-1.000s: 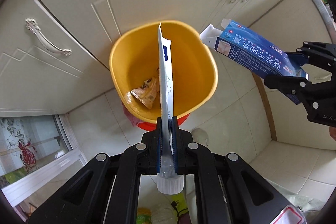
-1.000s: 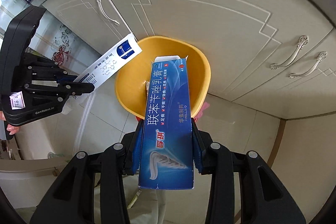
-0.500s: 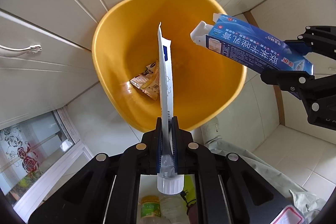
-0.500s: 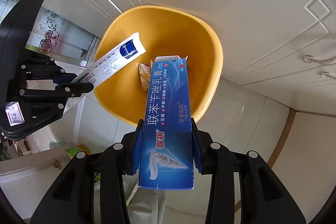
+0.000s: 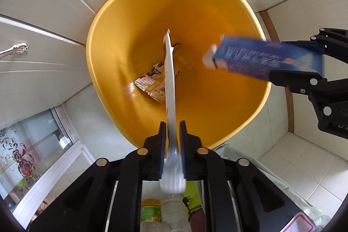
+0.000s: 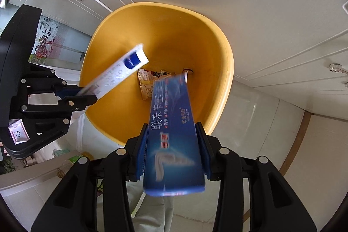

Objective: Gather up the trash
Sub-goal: 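Carry the tube and box down over the yellow bin and open both tools, then raise both tools from the bin back toward the counter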

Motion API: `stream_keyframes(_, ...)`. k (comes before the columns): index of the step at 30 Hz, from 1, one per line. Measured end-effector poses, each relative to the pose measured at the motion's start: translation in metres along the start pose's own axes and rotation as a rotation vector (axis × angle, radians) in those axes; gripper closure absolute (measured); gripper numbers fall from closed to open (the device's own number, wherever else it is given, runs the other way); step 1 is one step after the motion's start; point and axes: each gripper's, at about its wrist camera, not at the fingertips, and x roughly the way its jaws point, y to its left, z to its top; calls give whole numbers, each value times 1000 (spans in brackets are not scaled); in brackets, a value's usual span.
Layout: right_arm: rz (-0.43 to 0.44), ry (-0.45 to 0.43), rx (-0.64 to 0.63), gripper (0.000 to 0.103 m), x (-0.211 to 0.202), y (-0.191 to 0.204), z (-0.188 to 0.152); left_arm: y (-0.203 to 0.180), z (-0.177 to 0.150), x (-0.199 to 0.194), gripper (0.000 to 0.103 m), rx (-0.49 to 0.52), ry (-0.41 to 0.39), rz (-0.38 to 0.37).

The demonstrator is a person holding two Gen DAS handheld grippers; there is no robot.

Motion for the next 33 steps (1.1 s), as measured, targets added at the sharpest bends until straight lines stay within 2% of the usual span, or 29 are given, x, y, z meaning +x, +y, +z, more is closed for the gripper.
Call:
stream_keyframes(1,-1,-5,3,50,-1,-1,0,-1,0,0,80,-3,-4,-2)
stream_keyframes(3,-4,-15,8,48,-4,-2,-1,-2,0,-3,70,-6,-13,4)
stream_keyframes(5,-2,-22,21,47,-7,-4,-3,-3,0,-6,54,-20,-27,4)
stream_keyframes(6,-3,-28,30,46,-9,-6,-4,-2,1,-8,53,-29,-35,1)
stream_keyframes(14,3,-72,62,45,-27,-10,-10,-12,1,-26,51,-60,-61,-3)
stream_keyframes(19,-3,-126,65,45,-44,-7,-12,-8,-7,-38,51,-79,-104,0)
stream_keyframes(26,-25,-224,96,45,-82,0,-26,-4,-24,-71,49,-111,-210,15)
stream_keyframes(33,-72,-372,116,44,-141,21,-42,-10,-45,-127,49,-142,-349,31)
